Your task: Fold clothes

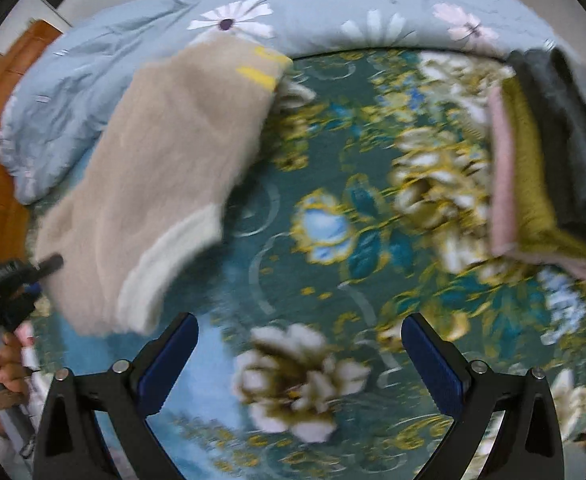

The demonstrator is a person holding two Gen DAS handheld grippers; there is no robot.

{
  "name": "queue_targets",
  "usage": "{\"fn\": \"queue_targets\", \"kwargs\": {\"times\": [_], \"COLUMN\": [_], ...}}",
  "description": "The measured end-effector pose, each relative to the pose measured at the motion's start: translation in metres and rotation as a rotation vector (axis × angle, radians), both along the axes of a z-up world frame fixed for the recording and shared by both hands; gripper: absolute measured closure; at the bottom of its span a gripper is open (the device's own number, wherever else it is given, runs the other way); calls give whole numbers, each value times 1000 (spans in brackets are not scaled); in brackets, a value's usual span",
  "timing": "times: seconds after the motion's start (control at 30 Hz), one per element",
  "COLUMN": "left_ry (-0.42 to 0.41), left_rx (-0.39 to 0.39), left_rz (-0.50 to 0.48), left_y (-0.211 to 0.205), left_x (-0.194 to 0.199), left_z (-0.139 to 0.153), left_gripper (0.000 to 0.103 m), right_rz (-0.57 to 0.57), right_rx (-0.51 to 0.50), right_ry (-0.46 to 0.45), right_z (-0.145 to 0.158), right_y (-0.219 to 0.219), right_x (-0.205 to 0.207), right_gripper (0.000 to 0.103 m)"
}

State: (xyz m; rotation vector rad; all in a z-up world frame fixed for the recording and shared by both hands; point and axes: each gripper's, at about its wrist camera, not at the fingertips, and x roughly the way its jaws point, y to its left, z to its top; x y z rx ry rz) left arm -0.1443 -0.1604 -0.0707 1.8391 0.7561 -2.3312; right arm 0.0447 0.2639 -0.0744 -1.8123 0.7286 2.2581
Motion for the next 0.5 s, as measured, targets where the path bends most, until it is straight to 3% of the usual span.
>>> {"fn": "queue_targets", "kwargs": {"times": [0.07, 0.23, 0.5], "left_ry": [-2, -20, -7], "left_rx": [-47, -171, -246], "left_rz": [35, 89, 97], "left_y": [-54, -105, -201], "left_x": [42, 63, 73], "left_z": [28, 49, 64], "left_gripper": [84, 85, 85], "right_rz": [2, 32, 116], "right_rx": [-74, -201, -243], "right_ry": [14, 51, 25], "right_z": [-3, -13, -13], "right_y": [-6, -45, -121], "right_x": [-2, -17, -37], "right_gripper": [0, 0, 3]}}
